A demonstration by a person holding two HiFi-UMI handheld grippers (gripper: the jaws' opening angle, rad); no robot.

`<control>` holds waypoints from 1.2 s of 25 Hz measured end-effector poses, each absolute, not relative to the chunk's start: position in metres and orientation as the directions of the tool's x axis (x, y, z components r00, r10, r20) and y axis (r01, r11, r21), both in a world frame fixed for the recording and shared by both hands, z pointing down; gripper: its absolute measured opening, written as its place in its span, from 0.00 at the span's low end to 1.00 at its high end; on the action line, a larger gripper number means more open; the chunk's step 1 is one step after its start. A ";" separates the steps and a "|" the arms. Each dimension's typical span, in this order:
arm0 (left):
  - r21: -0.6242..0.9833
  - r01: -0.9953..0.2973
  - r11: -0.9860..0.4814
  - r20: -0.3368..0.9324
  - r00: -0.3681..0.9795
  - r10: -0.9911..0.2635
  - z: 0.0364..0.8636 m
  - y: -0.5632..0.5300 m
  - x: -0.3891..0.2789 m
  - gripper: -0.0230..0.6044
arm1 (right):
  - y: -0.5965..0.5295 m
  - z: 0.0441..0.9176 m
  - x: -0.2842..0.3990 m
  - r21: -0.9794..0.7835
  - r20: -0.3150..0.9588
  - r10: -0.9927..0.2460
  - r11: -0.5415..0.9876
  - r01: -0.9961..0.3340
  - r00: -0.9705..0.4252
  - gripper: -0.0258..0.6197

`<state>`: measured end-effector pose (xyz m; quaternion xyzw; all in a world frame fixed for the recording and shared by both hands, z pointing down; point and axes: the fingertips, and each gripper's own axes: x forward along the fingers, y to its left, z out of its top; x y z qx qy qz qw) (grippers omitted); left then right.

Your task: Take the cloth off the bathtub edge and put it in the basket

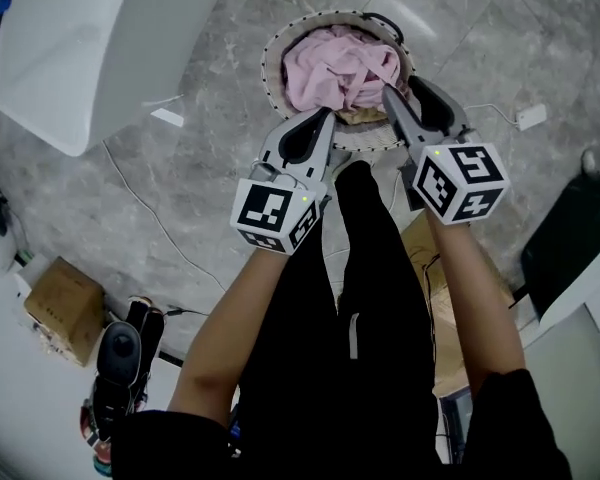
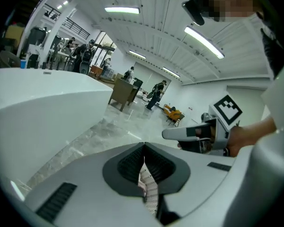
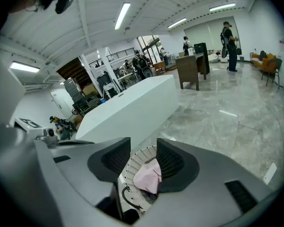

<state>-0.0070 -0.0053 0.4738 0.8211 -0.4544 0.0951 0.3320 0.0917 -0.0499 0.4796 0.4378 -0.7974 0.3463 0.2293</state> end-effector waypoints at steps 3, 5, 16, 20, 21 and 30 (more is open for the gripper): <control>0.460 -0.814 -0.354 0.426 0.552 -0.716 0.414 -0.020 -0.013 0.06 | -0.036 0.424 0.087 -0.331 0.653 -0.573 0.371 -0.867 -0.495 0.31; 0.479 -0.799 -0.363 0.397 0.567 -0.722 0.368 -0.022 -0.014 0.06 | -0.021 0.382 0.086 -0.318 0.646 -0.586 0.376 -0.871 -0.489 0.31; 0.276 -0.782 -0.559 0.321 0.623 -0.713 0.153 0.007 -0.020 0.06 | 0.029 0.176 0.099 -0.195 0.511 -0.768 0.332 -0.923 -0.385 0.27; 0.227 -0.803 -0.552 0.307 0.597 -0.742 0.117 0.025 -0.038 0.06 | 0.052 0.113 0.081 -0.259 0.415 -0.816 0.319 -0.912 -0.403 0.11; 0.234 -0.801 -0.551 0.292 0.598 -0.746 0.106 0.028 -0.040 0.06 | 0.055 0.101 0.075 -0.260 0.396 -0.822 0.327 -0.909 -0.409 0.10; 0.272 -0.771 -0.576 0.167 0.627 -0.761 0.044 0.041 -0.028 0.06 | 0.057 0.039 0.048 -0.110 0.304 -0.845 0.427 -0.898 -0.439 0.09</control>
